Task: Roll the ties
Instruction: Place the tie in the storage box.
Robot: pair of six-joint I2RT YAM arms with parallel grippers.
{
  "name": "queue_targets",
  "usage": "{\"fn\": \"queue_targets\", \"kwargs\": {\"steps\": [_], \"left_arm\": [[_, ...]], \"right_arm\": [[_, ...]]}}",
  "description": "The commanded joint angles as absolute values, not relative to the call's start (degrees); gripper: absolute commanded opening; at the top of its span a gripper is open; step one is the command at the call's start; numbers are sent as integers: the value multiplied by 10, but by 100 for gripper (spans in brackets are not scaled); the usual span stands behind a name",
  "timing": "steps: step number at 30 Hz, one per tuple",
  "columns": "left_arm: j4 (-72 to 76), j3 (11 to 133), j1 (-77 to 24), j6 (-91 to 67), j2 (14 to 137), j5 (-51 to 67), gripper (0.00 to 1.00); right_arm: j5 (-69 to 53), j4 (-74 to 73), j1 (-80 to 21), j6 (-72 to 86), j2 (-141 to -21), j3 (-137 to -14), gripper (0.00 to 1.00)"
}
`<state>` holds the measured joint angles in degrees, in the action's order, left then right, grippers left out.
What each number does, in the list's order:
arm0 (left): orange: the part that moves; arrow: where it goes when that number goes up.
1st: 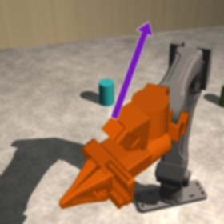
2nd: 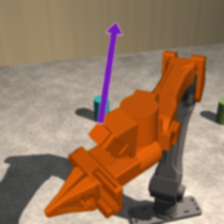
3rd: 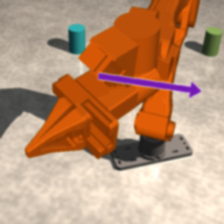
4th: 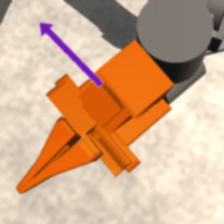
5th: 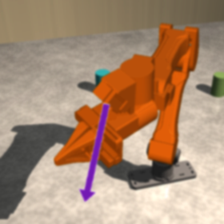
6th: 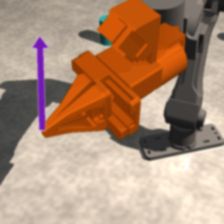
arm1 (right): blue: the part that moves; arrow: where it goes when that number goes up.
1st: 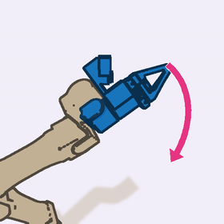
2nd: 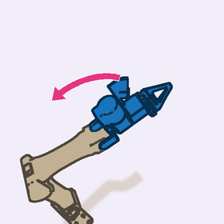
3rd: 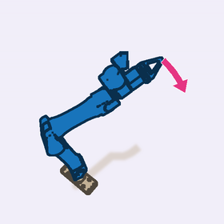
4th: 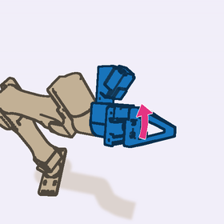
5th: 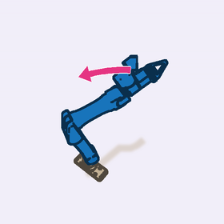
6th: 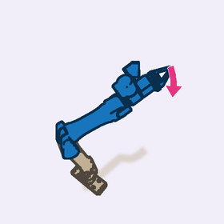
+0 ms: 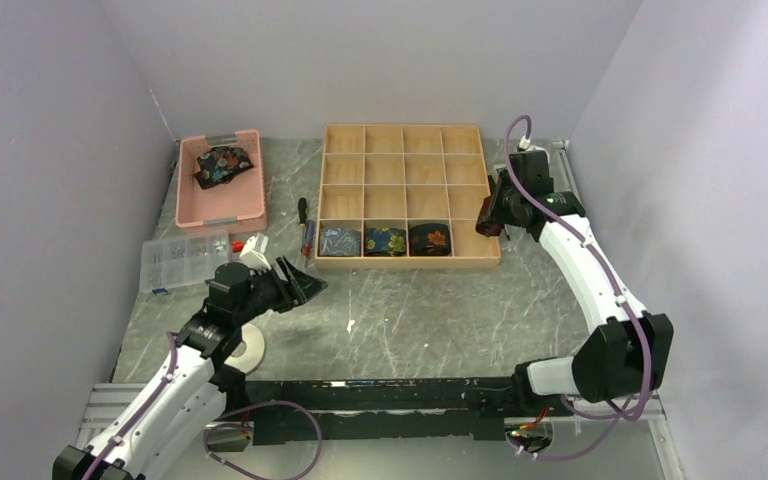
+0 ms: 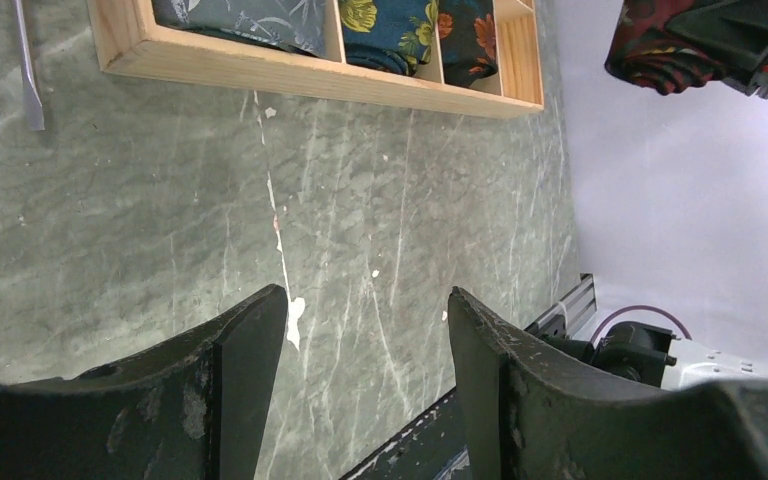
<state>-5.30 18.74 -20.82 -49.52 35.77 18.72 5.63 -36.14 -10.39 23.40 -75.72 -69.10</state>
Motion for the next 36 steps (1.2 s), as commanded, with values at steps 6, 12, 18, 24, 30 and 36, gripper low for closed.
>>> {"fn": "queue_targets", "kwargs": {"steps": [6,12,18,24,30,36], "left_arm": [[-26,174,-207,-480,348,206,65],[-20,169,-207,-481,355,212,65],[-20,156,-207,-486,350,213,65],[-20,157,-208,-483,367,227,65],[-26,148,-207,-488,358,236,65],[-53,153,-208,-482,342,235,65]], "right_arm": [[157,-365,-107,174,-822,-715,0],[96,-321,-116,157,-878,-707,0],[68,-289,-120,149,-914,-698,0],[52,-232,-127,152,-937,-656,0],[3,-190,-127,135,-951,-636,0],[-42,-182,-125,139,-978,-642,0]]}}
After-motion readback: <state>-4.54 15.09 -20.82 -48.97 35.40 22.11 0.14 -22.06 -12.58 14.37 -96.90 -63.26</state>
